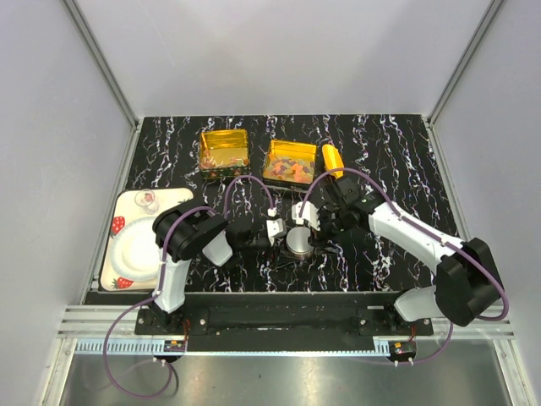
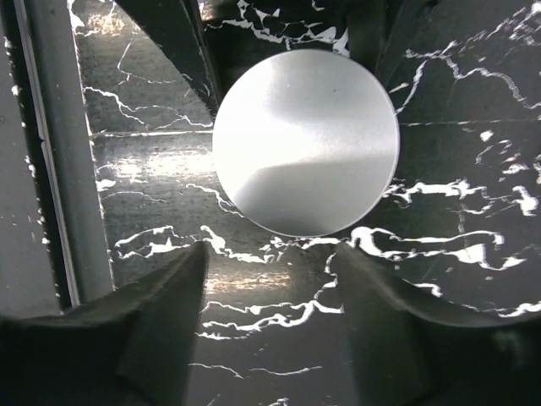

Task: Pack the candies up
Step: Screw the bottle lid onto the packing bottle.

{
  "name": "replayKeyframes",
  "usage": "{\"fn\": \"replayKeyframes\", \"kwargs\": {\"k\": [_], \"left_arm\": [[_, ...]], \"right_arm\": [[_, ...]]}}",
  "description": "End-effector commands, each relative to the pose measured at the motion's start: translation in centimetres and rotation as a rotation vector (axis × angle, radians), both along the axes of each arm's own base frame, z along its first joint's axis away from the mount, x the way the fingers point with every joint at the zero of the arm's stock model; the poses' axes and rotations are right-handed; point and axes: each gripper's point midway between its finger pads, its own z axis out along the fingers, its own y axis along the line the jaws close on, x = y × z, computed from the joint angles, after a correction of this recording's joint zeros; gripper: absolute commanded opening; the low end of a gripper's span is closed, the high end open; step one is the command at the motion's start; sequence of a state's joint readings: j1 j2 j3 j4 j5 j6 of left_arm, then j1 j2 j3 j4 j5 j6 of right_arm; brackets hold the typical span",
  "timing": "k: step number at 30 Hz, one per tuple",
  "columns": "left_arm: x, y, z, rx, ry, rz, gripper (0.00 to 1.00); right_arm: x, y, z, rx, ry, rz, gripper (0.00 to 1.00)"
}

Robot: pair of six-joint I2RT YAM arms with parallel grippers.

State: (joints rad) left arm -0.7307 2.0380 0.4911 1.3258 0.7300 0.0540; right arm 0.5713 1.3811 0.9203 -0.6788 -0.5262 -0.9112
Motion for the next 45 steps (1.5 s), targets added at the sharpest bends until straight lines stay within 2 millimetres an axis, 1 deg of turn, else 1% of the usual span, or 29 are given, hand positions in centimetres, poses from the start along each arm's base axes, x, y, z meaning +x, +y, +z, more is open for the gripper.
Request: {"fn": "replayKeyframes", "kwargs": {"k": [1,2,3,6,7,8,10,12,15,18,23,28,33,36,40,45], "left_arm": [[1.8,-1.2,6.5,-0.221,-0.245,0.014,0.48],[1.8,-1.2,6.5,-0.223,-0.247,0.008,0.48],[1.7,-1.2,6.5,-0.222,-0.245,0.007,0.48],[1.5,-1.2,6.5,-0.223,-0.248,-0.009,0.48],[1.4,-1.2,6.5,-0.225,-0.247,-0.013,0.48],[1.1,-1.3,6.5,-0.224,-0.244,-0.027,0.48],[0.8,-1.3,6.5,-0.225,-0.241,-0.047,0.47],[0.2,-1.3,6.4,-0.227,-0.237,-0.081,0.47],[-0.5,-1.4,6.4,-0.229,-0.234,-0.121,0.45],[-0.8,-1.4,6.3,-0.230,-0.228,-0.139,0.45],[-1.1,-1.5,6.2,-0.229,-0.220,-0.156,0.44],[-1.0,-1.4,6.3,-0.231,-0.224,-0.150,0.44],[-0.2,-1.4,6.4,-0.227,-0.245,-0.100,0.44],[1.0,-1.1,6.6,-0.222,-0.271,-0.033,0.44],[2.4,-0.8,6.8,-0.214,-0.297,0.049,0.44],[4.1,-0.2,7.0,-0.204,-0.316,0.153,0.44]], "right_arm": [[1.2,1.3,3.3,0.052,-0.115,0.088,0.77],[1.3,1.6,3.2,0.054,-0.114,0.107,0.79],[1.7,1.9,3.7,0.065,-0.121,0.116,0.82],[2.0,3.1,3.8,0.103,-0.132,0.177,0.89],[1.9,3.4,3.6,0.118,-0.128,0.195,0.91],[2.2,3.8,3.3,0.129,-0.143,0.218,0.93],[1.9,4.3,2.7,0.150,-0.137,0.255,0.96],[1.7,4.5,1.7,0.154,-0.137,0.293,0.98],[1.4,4.9,0.9,0.179,-0.133,0.329,0.99],[0.9,5.4,0.5,0.213,-0.115,0.347,0.99],[0.9,5.8,0.1,0.227,-0.092,0.344,0.99],[0.7,6.0,-0.3,0.230,-0.053,0.331,0.93],[0.5,5.5,-0.8,0.209,-0.037,0.312,0.87],[0.3,5.2,-1.1,0.194,-0.025,0.280,0.83],[0.2,4.9,-0.9,0.188,-0.027,0.225,0.82],[0.7,3.8,-2.0,0.120,-0.032,0.130,0.82]]}}
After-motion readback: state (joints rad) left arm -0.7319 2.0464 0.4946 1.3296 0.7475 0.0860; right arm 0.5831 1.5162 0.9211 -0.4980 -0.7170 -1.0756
